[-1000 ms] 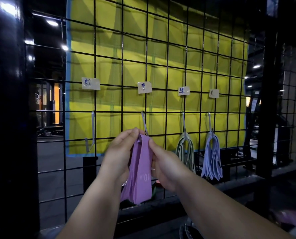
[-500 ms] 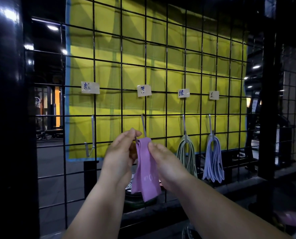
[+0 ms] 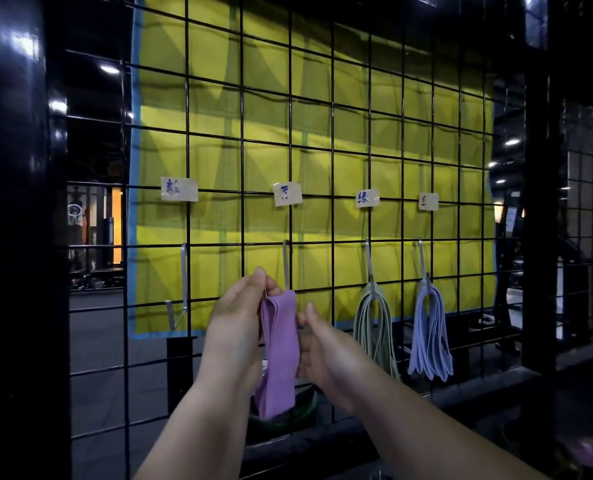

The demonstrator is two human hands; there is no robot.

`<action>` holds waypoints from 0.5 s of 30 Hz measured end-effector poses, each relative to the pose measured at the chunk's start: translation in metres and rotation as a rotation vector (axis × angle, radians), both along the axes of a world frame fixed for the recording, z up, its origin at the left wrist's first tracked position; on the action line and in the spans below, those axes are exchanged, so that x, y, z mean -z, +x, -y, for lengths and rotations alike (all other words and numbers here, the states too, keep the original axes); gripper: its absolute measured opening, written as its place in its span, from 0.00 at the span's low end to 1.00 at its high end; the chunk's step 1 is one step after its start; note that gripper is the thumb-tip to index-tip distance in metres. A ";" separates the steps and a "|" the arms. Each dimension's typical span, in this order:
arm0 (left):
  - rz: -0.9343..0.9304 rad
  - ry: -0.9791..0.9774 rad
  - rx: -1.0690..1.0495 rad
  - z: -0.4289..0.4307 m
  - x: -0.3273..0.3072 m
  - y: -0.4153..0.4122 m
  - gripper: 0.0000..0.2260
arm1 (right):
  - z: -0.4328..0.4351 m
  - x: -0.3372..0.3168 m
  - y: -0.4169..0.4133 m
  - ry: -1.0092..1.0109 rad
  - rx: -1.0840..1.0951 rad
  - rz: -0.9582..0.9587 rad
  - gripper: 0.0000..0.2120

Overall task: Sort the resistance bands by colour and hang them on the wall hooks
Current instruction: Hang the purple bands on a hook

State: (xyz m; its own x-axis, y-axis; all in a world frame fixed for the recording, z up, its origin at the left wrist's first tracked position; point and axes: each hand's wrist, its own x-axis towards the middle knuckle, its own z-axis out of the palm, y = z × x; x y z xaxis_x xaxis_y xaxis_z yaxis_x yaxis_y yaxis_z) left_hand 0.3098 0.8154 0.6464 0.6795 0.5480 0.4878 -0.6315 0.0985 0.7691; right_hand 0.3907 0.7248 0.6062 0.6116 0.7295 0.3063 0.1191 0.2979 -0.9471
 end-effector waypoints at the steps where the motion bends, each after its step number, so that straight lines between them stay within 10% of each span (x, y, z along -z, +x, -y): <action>1: 0.000 0.018 -0.017 0.000 0.001 0.000 0.13 | -0.001 0.001 0.000 0.009 -0.003 0.005 0.27; 15: 0.049 -0.052 -0.069 0.012 0.006 0.009 0.10 | 0.005 0.026 0.006 -0.062 0.308 0.387 0.17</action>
State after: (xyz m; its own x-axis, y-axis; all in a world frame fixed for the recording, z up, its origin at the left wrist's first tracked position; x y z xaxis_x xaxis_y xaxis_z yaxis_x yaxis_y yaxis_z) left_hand 0.3190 0.8037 0.6405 0.6152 0.6181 0.4895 -0.6752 0.0926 0.7318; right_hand 0.3967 0.7202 0.5806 0.6515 0.5572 0.5149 0.5387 0.1380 -0.8311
